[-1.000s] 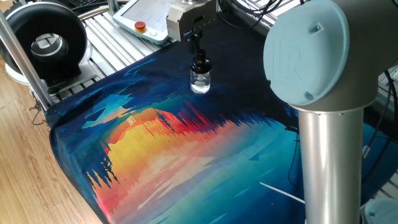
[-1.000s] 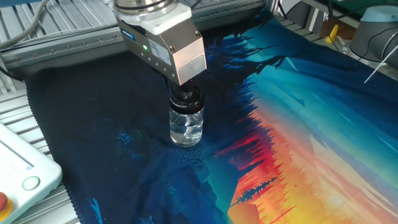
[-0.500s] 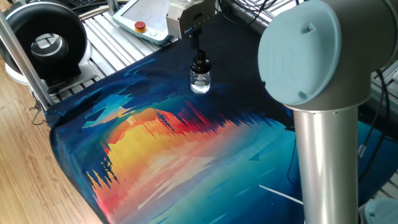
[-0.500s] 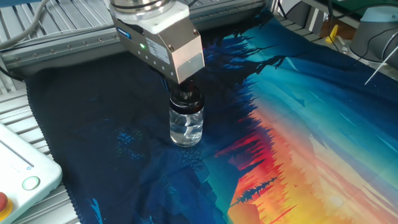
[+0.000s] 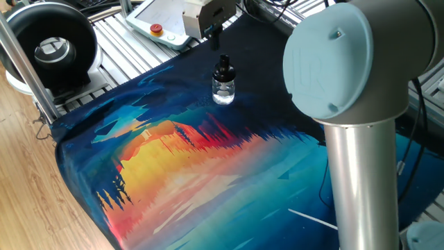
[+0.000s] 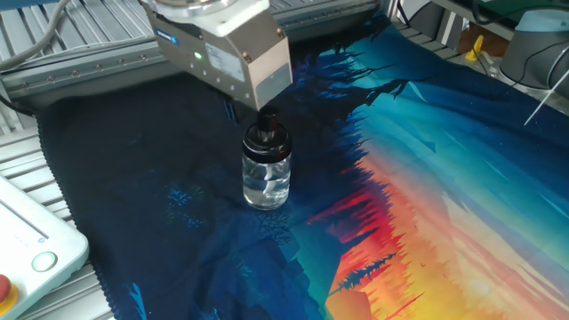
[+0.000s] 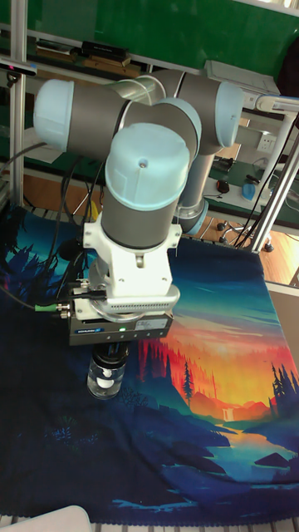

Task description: Screw the lid onto the jar

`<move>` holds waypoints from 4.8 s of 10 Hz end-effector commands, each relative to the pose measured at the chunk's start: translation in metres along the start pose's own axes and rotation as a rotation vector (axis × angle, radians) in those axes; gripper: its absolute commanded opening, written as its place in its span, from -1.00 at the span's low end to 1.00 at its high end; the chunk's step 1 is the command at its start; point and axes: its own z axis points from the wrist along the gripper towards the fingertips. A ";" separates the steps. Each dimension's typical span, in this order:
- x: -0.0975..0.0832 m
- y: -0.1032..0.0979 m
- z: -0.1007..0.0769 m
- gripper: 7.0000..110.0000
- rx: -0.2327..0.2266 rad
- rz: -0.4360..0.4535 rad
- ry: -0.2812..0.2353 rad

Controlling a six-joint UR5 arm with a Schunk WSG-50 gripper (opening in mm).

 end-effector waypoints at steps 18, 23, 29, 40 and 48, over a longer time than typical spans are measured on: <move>0.025 0.021 0.025 -0.28 0.050 -0.358 -0.116; 0.036 0.019 0.030 -0.71 0.028 -0.390 -0.130; 0.027 0.011 0.028 -0.71 0.037 -0.391 -0.147; 0.021 0.005 0.033 -1.00 0.066 -0.263 -0.141; 0.010 0.007 0.027 -1.00 -0.041 0.086 -0.159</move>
